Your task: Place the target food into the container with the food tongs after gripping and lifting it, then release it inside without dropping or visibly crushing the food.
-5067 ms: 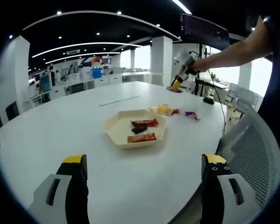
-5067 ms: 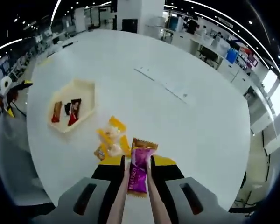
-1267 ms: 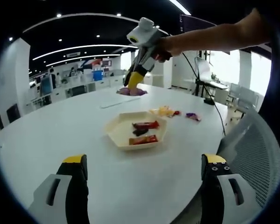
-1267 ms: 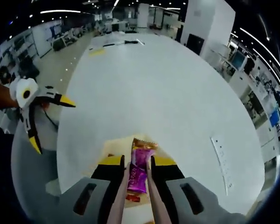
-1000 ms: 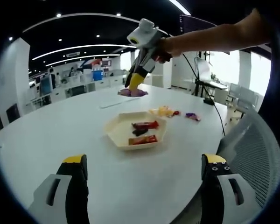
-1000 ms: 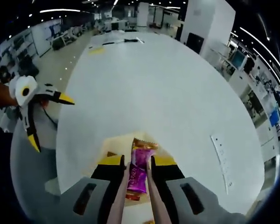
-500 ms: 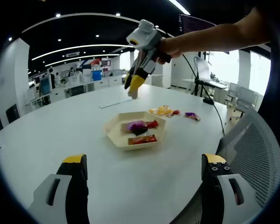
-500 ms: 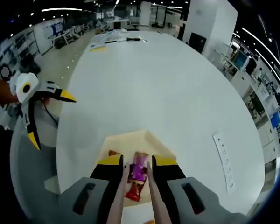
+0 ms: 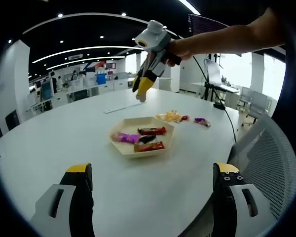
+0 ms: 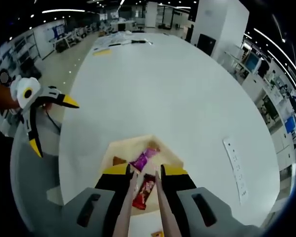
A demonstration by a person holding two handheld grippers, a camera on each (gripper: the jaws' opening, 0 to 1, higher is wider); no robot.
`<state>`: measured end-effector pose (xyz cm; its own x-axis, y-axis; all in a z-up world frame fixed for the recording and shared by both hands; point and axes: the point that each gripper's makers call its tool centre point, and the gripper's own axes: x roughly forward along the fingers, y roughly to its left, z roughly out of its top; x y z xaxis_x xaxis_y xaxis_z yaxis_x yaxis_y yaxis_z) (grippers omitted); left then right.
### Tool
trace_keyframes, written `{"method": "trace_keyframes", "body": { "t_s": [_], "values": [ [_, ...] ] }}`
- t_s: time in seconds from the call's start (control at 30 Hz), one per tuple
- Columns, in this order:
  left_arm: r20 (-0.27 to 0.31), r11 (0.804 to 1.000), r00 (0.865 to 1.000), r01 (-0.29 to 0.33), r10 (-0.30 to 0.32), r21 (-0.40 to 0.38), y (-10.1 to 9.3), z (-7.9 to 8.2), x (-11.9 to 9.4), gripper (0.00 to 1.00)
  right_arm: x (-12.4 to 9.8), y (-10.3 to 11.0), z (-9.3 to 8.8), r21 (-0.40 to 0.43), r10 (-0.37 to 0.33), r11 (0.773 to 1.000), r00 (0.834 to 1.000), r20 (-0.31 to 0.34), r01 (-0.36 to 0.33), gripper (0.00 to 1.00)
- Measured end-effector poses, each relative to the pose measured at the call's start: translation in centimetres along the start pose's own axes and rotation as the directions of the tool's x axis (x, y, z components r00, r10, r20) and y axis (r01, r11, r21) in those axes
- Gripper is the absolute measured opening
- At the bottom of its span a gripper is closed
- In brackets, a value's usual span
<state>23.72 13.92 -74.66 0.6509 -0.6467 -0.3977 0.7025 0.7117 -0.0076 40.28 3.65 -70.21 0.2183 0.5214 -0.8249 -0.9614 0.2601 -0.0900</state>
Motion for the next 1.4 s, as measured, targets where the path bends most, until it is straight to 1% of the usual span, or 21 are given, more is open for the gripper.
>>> {"method": "trace_keyframes", "body": {
  "t_s": [0.23,0.5,0.7,0.9,1.0,1.07,1.17,1.4],
  "values": [
    [0.004,1.0,1.0,-0.001,0.001,-0.002,0.0,0.0,0.0,0.99,-0.3,-0.2,-0.7,0.013,-0.008,1.0,1.0,-0.003,0.008,0.24],
    [0.008,1.0,1.0,-0.002,0.002,-0.003,0.0,0.1,0.0,0.99,-1.0,-1.0,-2.1,0.03,-0.035,0.999,0.999,-0.019,0.035,0.24],
    [0.008,1.0,1.0,-0.002,0.002,-0.002,0.0,0.1,0.0,0.99,-1.9,-1.8,-3.7,0.061,-0.052,0.997,0.998,-0.023,0.054,0.24],
    [0.008,1.0,1.0,-0.003,0.003,-0.004,0.0,0.1,0.0,0.99,-2.5,-2.3,-5.6,0.082,-0.064,0.994,0.997,-0.035,0.067,0.25],
    [0.009,1.0,1.0,-0.005,0.005,-0.005,0.0,0.2,0.0,0.99,-3.1,-2.6,-6.7,0.122,-0.074,0.989,0.997,-0.037,0.078,0.25],
    [0.011,1.0,1.0,-0.006,0.006,-0.006,0.1,0.2,0.0,0.99,-3.4,-2.8,-7.9,0.13,-0.084,0.987,0.995,-0.051,0.09,0.25],
    [0.012,1.0,1.0,-0.005,0.005,-0.006,0.1,0.2,0.0,0.99,-3.9,-3.0,-9.3,0.146,-0.092,0.984,0.994,-0.064,0.1,0.25],
    [0.013,1.0,1.0,-0.005,0.005,-0.007,0.1,0.2,0.0,0.99,-5.2,-3.7,-12.3,0.204,-0.117,0.97,0.991,-0.071,0.13,0.25]
  ]
}}
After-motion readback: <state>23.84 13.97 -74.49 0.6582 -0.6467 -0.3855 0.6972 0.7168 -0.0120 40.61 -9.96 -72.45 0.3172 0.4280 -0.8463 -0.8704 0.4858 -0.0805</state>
